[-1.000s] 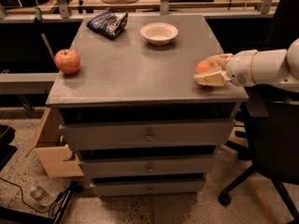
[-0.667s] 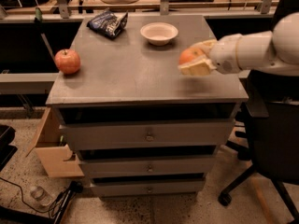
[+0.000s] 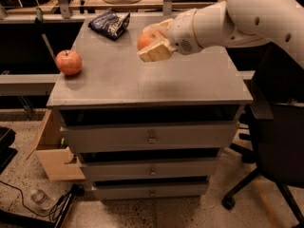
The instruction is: Move orange near apple
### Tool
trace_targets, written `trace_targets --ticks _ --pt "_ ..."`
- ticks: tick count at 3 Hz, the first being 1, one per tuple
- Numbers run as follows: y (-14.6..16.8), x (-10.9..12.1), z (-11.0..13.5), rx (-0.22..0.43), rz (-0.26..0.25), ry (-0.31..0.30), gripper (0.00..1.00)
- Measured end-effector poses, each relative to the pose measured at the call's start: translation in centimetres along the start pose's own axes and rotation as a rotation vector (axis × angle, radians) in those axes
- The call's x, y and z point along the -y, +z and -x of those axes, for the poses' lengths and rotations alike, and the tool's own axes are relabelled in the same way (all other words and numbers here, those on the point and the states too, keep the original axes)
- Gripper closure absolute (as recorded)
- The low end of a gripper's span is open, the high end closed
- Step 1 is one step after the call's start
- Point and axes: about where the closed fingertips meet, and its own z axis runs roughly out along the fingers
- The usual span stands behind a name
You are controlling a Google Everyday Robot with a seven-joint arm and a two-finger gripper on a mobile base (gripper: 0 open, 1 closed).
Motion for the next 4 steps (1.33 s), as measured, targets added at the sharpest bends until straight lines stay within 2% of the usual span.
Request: trace_targets --ticks 1,2,3,4 --pt "0.0 0.0 0.0 0.000 0.000 0.000 1.00" --pt "2.8 -0.2 0.8 0.016 0.051 -0.027 1.00" --pt "8.5 -0.2 1.5 0.033 0.115 -0.052 1.00" --pt "13.1 0.6 2.0 0.044 0.141 -0.064 1.00"
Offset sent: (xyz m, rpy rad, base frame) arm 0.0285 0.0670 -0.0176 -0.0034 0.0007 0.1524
